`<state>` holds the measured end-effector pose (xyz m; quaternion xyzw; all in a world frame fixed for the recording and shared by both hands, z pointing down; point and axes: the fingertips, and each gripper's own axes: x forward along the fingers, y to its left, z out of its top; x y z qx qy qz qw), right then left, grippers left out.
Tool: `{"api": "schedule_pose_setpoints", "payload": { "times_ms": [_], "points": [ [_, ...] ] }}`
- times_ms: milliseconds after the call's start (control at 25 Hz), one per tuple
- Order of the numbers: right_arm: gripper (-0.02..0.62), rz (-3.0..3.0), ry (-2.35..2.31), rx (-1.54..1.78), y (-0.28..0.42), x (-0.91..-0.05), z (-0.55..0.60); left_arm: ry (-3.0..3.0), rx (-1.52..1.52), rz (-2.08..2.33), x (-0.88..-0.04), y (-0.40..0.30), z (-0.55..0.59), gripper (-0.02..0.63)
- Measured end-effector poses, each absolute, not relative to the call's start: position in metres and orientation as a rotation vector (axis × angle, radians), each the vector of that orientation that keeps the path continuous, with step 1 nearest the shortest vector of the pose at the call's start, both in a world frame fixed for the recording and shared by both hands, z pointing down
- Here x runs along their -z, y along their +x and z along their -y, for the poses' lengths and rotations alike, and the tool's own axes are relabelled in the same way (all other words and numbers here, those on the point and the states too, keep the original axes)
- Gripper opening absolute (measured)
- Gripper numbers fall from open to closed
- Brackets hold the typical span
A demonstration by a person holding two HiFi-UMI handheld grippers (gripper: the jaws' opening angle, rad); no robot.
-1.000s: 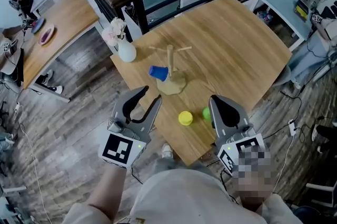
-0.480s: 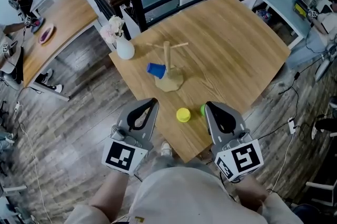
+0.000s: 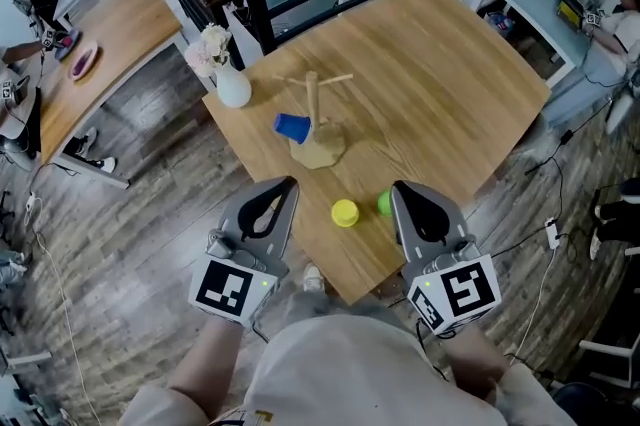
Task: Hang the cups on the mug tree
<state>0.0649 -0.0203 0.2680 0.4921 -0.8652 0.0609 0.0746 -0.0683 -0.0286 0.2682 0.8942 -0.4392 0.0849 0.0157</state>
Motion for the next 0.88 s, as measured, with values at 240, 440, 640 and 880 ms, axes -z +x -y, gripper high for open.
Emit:
{"api": "schedule_pose_setpoints", "payload": {
  "times_ms": [240, 440, 640, 880],
  "points": [
    [0.000, 2.567, 1.600, -0.199, 0.093, -0.269, 0.043, 2.844, -0.260, 1.328, -0.275, -0.048, 0.055, 0.002],
    [0.074, 2.501, 1.630, -0.231, 0.116, -0.289, 0.059, 2.885, -0.286, 1.259, -0.292, -0.022, 0.079, 0.002],
    [0.112, 2.443, 1.628, -0.287, 0.138, -0.323, 0.065, 2.897, -0.335, 1.194, -0.317, 0.005, 0.093, 0.002],
    [0.147, 2.387, 1.588, -0.368, 0.145, -0.373, 0.070, 2.870, -0.428, 1.138, -0.358, 0.017, 0.101, 0.002]
  ]
}}
